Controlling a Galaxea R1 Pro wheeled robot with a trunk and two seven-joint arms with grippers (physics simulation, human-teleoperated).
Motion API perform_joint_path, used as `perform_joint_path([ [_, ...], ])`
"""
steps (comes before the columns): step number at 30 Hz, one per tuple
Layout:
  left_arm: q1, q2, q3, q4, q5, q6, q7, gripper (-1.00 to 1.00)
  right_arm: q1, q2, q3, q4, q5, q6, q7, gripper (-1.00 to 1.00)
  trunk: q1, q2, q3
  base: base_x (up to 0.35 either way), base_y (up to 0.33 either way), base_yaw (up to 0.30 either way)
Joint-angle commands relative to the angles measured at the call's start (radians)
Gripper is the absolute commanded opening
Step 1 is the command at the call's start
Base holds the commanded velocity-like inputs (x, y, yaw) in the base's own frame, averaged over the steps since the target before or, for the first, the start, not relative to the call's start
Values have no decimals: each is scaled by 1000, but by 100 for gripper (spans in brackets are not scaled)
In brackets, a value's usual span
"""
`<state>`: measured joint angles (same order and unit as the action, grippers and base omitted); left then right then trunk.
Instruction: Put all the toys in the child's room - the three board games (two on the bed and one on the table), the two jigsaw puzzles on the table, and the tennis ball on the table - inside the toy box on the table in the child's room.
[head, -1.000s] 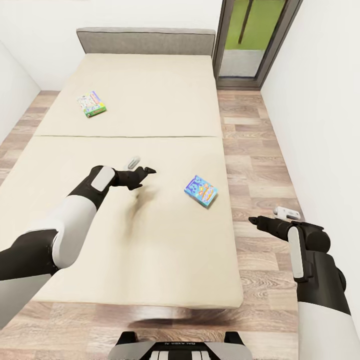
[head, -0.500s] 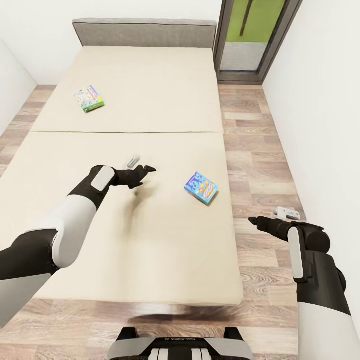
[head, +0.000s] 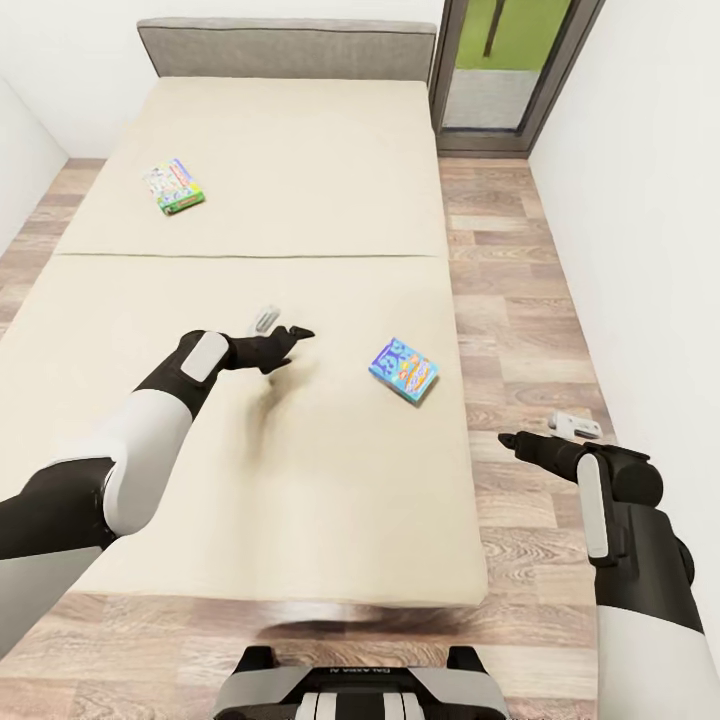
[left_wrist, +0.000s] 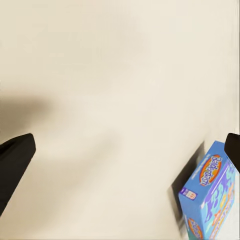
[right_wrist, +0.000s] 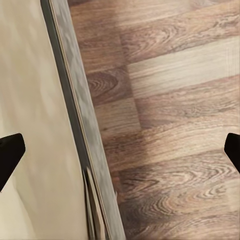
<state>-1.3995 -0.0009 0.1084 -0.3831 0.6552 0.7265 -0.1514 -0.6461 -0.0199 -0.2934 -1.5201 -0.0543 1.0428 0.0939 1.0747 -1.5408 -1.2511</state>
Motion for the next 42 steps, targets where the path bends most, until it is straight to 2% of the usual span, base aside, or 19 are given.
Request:
perform_joint_path([
  [1, 0, -1, 3, 1, -4, 6, -1, 100, -1, 0, -1, -1, -4, 4, 1, 100, 0, 0, -2, 0, 0, 0],
  [6, 0, -2, 3, 1, -4, 6, -36, 100, 2, 1, -1, -3, -4, 4, 1, 100, 0, 0, -10, 0, 0, 0],
  [22, -1, -5, 3, -1, 0, 7, -65, 100, 3, 2, -1, -4, -5, 4, 1, 100, 0, 0, -35, 0, 0, 0],
  [35, 1, -5, 2, -3, 2, 16, -111, 100, 3, 4, 0, -7, -4, 4, 1, 100, 0, 0, -40, 0, 0, -7],
  [42, 2, -5, 4, -3, 4, 21, -122, 100, 4, 5, 0, -7, -5, 4, 1, 100, 0, 0, -40, 0, 0, -141],
])
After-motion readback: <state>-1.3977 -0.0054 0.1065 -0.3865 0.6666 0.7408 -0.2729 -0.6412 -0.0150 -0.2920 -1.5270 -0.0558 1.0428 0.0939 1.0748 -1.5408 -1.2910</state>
